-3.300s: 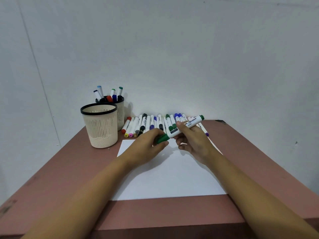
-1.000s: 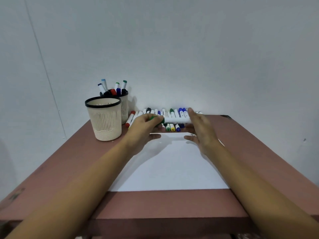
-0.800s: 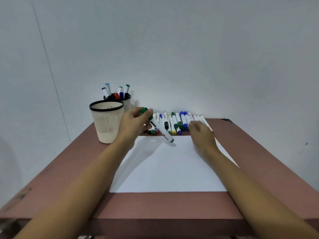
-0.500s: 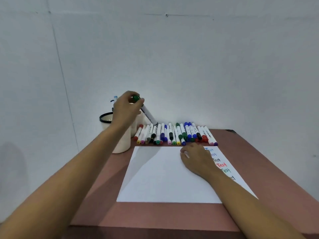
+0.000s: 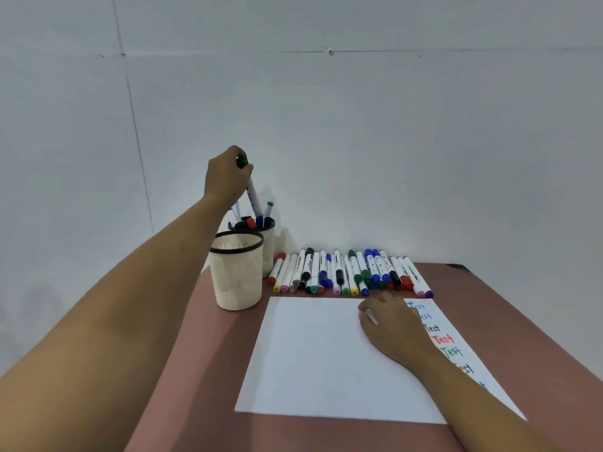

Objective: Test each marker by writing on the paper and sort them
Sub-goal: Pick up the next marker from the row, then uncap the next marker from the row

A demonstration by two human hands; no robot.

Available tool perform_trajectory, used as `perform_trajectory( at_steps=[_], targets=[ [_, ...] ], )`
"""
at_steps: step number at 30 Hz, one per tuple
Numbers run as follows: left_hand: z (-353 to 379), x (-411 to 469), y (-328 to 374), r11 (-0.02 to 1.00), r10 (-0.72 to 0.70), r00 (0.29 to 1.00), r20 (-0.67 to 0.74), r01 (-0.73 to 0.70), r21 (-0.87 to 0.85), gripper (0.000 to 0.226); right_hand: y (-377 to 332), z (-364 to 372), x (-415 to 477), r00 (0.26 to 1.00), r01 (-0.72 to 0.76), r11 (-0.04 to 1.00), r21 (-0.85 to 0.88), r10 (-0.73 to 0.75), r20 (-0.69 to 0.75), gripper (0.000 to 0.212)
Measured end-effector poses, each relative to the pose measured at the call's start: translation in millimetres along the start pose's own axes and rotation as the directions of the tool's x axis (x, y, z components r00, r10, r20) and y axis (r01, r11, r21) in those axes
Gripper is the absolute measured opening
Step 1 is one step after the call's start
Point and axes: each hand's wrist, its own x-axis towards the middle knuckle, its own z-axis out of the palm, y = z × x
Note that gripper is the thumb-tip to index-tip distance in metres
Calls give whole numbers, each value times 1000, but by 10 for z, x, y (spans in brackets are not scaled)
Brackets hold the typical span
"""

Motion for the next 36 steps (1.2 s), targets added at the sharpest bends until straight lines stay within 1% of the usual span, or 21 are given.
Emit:
perform_trajectory(
  at_steps=[3, 5, 7, 9, 10, 12, 14, 15, 17, 19, 21, 24, 26, 28, 30, 32, 34, 36],
  targets=[
    [140, -45, -129, 989, 24, 995, 96, -38, 140, 22, 24, 17, 7, 1000, 9, 1000, 7, -9, 0, 29],
    [220, -72, -250, 978, -5, 981, 195, -36, 206, 27, 29, 12, 6, 1000, 9, 1000, 6, -9, 8, 30],
    [273, -82, -383, 951, -86, 944, 318, -17, 308, 28, 31, 12, 9, 1000, 11, 1000, 6, -11, 11, 30],
    [288, -91, -478, 886, -205, 883, 423, -16, 463, 23, 30, 10, 10, 1000, 14, 1000, 10, -14, 14, 31],
    [287, -90, -500, 858, -262, 854, 450, -8, 514, 22, 31, 10, 9, 1000, 13, 1000, 12, -13, 15, 31],
    [276, -86, -471, 829, -333, 821, 464, 20, 559, 29, 31, 8, 11, 1000, 10, 1000, 13, -10, 15, 31],
    [268, -50, -424, 849, -342, 814, 469, 53, 526, 37, 25, -2, 13, 1000, 4, 1000, 17, -5, 20, 31],
    [262, -26, -404, 883, -316, 829, 462, 80, 462, 38, 23, -9, 10, 1000, 0, 1000, 17, -1, 27, 31],
    [224, -20, -320, 958, -230, 882, 412, 132, 254, 32, 19, -16, 6, 999, -5, 1000, 11, 4, 39, 31],
    [165, -67, -187, 985, -171, 929, 328, 156, 70, 30, 10, -17, 3, 999, -9, 1000, 17, 8, 40, 30],
    [110, -189, 10, 993, -109, 960, 258, 115, -6, 40, 5, -18, 4, 999, -19, 999, 31, 18, 32, 29],
    [86, -524, 328, 999, 39, 974, 222, -35, -20, 38, 3, -30, 13, 998, -39, 999, 35, 38, 44, 28],
    [134, -830, 441, 991, 131, 954, 270, -130, -22, 36, 2, -44, 24, 996, -56, 997, 45, 52, 72, 29],
    [245, -1169, 417, 984, 165, 907, 388, -181, 3, 35, 6, -57, 38, 993, -79, 994, 78, 71, 95, 29],
    [402, -1460, 272, 978, 134, 836, 532, -197, 63, 33, 3, -70, 52, 990, -100, 988, 118, 86, 115, 29],
    [521, -1695, 109, 976, 52, 768, 638, -174, 130, 29, -3, -82, 65, 986, -115, 985, 132, 97, 136, 28],
    [602, -1861, -28, 968, 4, 730, 684, -175, 181, 29, -3, -105, 68, 982, -116, 986, 123, 95, 166, 28],
    [648, -1963, -127, 959, -6, 717, 697, -194, 207, 30, 5, -136, 80, 974, -96, 991, 92, 75, 214, 29]
  ],
)
